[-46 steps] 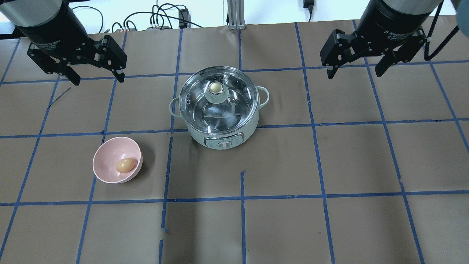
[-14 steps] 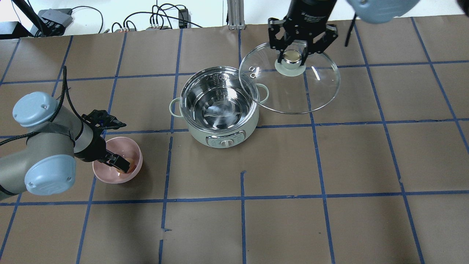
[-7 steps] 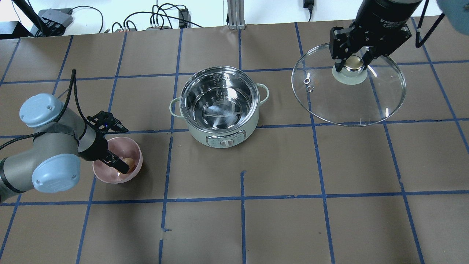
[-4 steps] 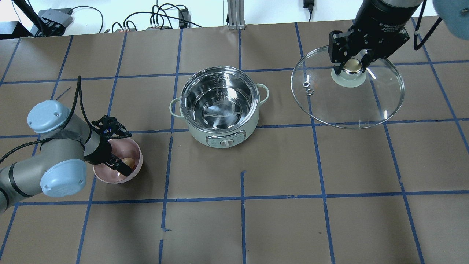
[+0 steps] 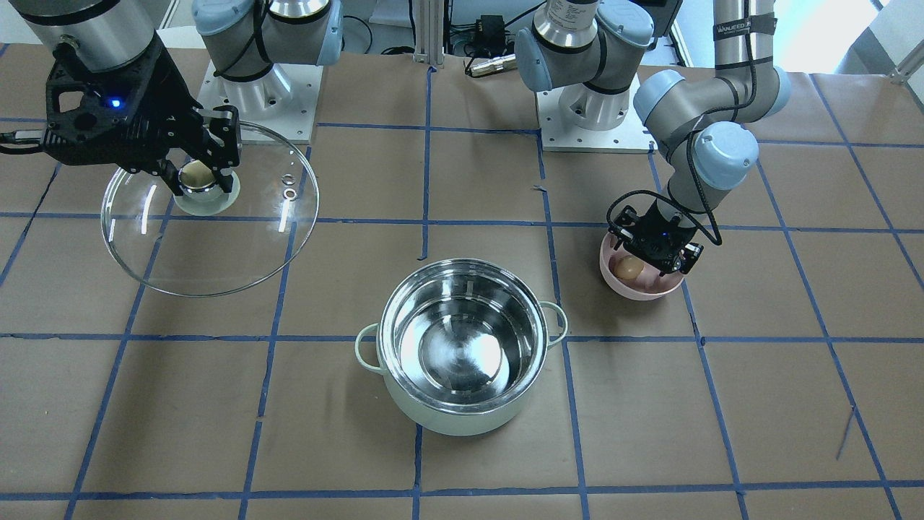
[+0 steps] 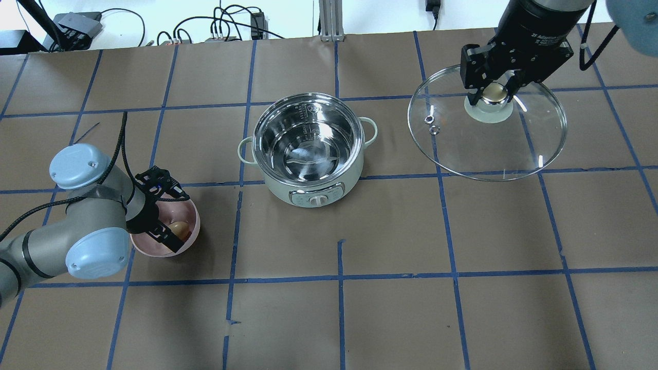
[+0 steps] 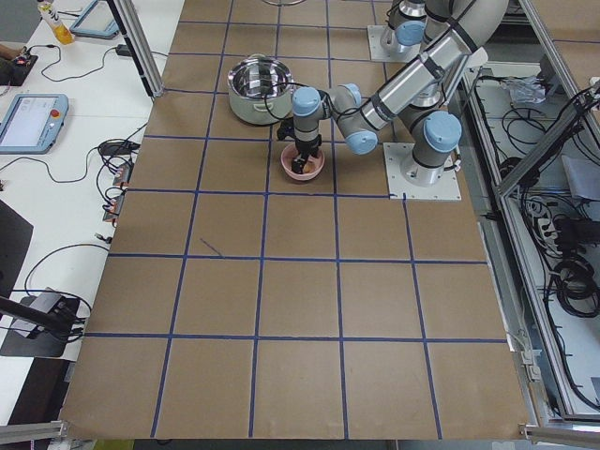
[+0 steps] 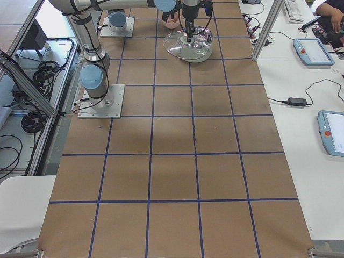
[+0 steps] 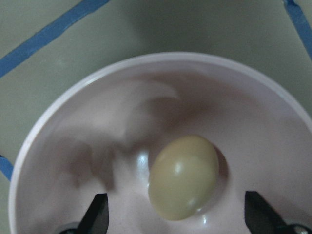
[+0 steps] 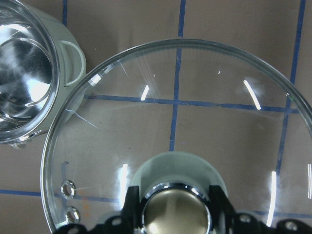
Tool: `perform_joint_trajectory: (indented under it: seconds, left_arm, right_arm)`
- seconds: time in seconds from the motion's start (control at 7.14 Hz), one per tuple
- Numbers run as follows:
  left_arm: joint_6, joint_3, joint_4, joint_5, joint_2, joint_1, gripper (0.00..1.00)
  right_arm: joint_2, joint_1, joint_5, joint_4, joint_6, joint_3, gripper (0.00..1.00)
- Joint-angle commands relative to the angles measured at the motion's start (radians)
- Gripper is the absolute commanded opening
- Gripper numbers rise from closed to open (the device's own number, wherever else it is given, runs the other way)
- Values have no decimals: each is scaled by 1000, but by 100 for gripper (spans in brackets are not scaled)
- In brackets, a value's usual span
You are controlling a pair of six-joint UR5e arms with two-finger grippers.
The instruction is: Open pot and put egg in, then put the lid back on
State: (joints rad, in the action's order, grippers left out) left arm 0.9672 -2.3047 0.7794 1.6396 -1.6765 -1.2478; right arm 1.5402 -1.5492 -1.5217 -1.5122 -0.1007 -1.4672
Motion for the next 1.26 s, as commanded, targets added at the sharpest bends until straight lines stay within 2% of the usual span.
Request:
perform_joint_trajectory:
  seconds: [0.0,0.28,0.42,1.12]
  left_arm:
    - [5,-5,-2,-4,-3,-12,97]
    - [69,8,-2,-4,-6,-12,95]
    - [70,8,1,-6,-6,-10,89]
    - [59,11,3,-4,-31,-7,92]
  right_arm:
    - [0,0,0,1,-1,-1,32]
    - [0,1,0,1,-1,-1,32]
    - [0,1,0,1,-1,-1,32]
    - [0,1,0,3,-1,-1,33]
